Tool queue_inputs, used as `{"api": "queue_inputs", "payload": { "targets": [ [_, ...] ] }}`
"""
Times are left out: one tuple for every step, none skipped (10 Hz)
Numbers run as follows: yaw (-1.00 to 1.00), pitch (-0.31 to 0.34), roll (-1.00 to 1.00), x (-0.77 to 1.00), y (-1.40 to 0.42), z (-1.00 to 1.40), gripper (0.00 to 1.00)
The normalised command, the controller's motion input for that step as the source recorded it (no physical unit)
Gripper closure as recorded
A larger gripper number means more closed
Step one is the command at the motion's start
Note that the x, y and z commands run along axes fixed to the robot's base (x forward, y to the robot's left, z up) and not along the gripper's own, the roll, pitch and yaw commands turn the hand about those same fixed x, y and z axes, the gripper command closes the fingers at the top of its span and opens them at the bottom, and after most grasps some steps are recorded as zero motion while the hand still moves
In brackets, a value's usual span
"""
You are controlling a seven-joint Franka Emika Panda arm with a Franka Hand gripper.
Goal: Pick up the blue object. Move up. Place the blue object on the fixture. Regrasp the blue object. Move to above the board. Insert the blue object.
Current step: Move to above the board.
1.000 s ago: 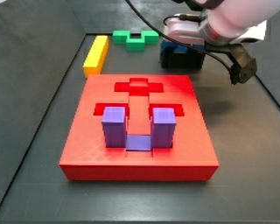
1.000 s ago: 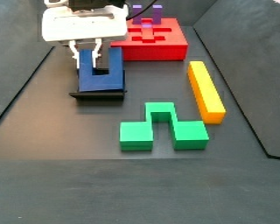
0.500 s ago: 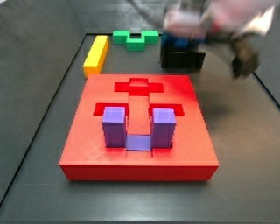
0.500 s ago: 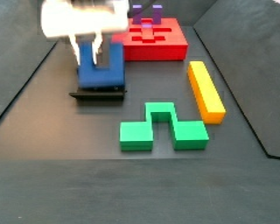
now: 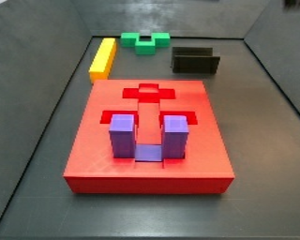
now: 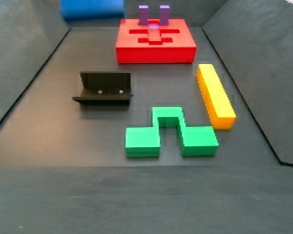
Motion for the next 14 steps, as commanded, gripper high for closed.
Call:
{"api": "queue_inputs", "payload": {
  "targets": [
    [-0.01,0.027,-0.01,0.03,0.01,1.40,1.00],
    [-0.01,0.058,-0.01,0.03,-0.01,0.41,1.00],
    [0.00,0.072,0.00,0.04,-0.01,0.17,1.00],
    [0.05,0.040,-1.00,-1.14,-1.40,0.24,1.00],
    [0.05,0.035,-1.00,-1.15,-1.40,0.26,1.00],
    [0.06,-0.013,-1.00,-1.26,-1.40,0.27,1.00],
    [0.07,-0.032,-1.00,-1.29,-1.40,0.26,1.00],
    [0.07,-0.040,-1.00,-1.30,-1.40,0.26,1.00],
    [0.07,-0.068,-1.00,-0.90,-0.92,0.16,1.00],
    [0.07,-0.071,-1.00,-0.66,-0.66,0.11,1.00],
    [0.05,-0.070,-1.00,-0.34,-0.30,0.06,1.00],
    [0.04,-0.073,-1.00,-0.20,-0.16,0.03,1.00],
    [0.03,-0.076,-0.81,-0.11,-0.04,0.01,1.00],
    [0.01,-0.071,-0.60,-0.09,-0.01,0.01,1.00]
  ]
}}
